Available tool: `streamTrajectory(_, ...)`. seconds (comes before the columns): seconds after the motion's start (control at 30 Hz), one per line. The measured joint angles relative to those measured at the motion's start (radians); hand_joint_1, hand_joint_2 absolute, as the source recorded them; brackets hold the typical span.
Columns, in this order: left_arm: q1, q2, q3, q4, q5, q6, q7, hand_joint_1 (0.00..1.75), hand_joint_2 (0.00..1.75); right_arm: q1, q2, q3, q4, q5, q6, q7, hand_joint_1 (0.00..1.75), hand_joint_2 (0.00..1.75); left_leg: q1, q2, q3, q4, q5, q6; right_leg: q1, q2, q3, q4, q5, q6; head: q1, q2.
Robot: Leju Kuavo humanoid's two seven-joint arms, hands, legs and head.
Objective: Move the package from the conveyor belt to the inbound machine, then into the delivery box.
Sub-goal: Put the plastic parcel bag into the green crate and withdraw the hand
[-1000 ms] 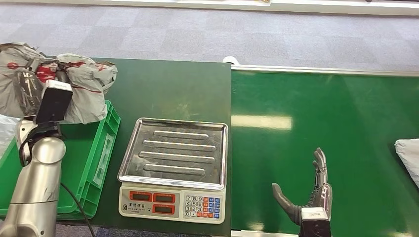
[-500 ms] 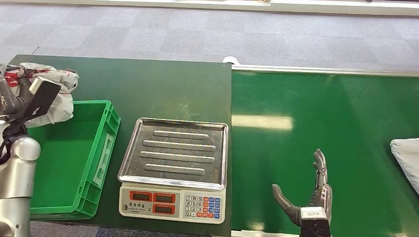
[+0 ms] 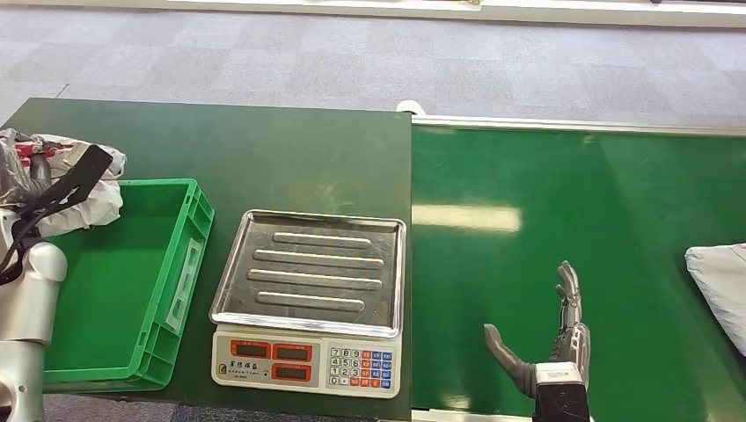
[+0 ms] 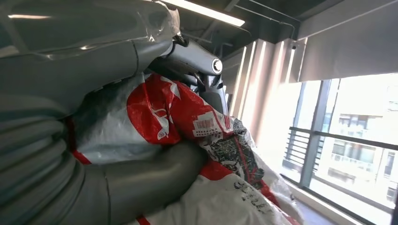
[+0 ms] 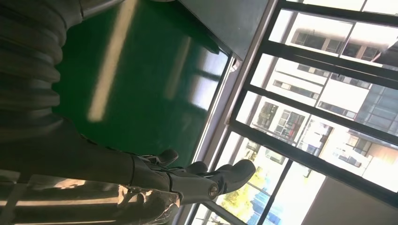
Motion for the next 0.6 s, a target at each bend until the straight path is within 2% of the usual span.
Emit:
streamTrajectory(0.27, -0.057, -0.012, -0.015, 0.064, -0.078, -0.046, 0.034, 0.0, 1.75, -0.02, 0.003, -0.005, 0.0, 0.015, 0.007, 0.018, 0.0, 1.75, 0.0, 0.0, 0.0, 0.0, 0.0, 0.0, 0.0, 0.0, 0.0, 0.0, 0.0, 0.0, 0.0, 0.0)
streamTrajectory(0.43, -0.073, -0.013, -0.015, 0.067, -0.163, -0.028, 0.072, 0.0, 1.75, -0.028, 0.004, -0.011, 0.0, 0.02, 0.012, 0.021, 0.0, 1.75, 0.0, 0.0, 0.0, 0.0, 0.0, 0.0, 0.0, 0.0, 0.0, 0.0, 0.0, 0.0, 0.0, 0.0)
streamTrajectory(0.6, -0.079, -0.013, -0.014, 0.067, -0.172, -0.027, 0.076, 0.0, 1.75, -0.031, 0.005, -0.014, 0.0, 0.021, 0.012, 0.023, 0.0, 1.75, 0.0, 0.0, 0.0, 0.0, 0.0, 0.0, 0.0, 0.0, 0.0, 0.0, 0.0, 0.0, 0.0, 0.0)
